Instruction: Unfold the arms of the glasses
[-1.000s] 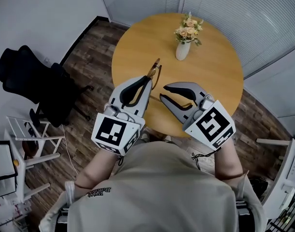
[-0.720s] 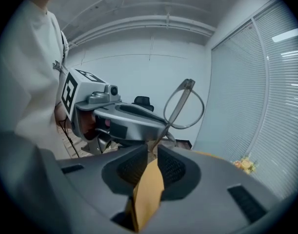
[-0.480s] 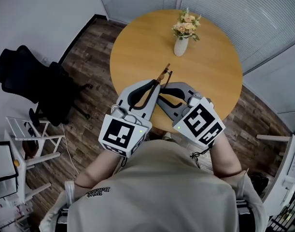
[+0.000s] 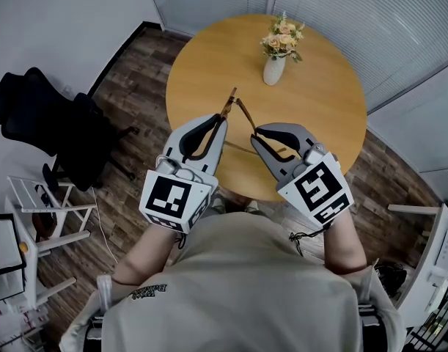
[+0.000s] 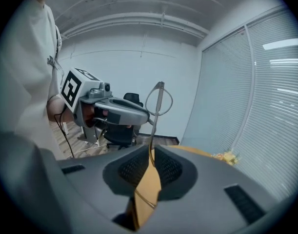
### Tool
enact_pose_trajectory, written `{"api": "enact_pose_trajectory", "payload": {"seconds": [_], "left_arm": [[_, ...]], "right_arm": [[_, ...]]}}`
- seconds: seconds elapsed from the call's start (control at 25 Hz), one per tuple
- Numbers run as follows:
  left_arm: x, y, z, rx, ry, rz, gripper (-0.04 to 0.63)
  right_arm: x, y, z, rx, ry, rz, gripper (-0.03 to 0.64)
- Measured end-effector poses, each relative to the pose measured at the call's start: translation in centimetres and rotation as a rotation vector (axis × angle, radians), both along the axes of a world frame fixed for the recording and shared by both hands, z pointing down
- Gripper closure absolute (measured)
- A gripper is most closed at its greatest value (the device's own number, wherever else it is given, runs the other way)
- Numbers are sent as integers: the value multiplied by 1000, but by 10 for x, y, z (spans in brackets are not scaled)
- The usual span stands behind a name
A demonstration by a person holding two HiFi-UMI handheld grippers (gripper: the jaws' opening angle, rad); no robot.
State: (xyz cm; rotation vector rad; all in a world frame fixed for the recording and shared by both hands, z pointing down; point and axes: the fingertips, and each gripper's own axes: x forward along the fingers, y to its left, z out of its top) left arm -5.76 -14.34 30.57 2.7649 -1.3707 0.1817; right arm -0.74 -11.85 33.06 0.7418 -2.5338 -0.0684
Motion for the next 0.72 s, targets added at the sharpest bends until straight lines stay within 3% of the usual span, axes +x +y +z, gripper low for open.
{"api": "enact_pose_trajectory", "payload": {"seconds": [0.44, 0.72], "left_arm": [[-5, -1, 10, 0, -52, -11, 551], [-7, -3, 19, -17, -69, -20, 551]], "right_arm": [[55, -24, -40, 153, -42, 219, 566], [57, -25, -44, 158, -46, 220, 566]]}}
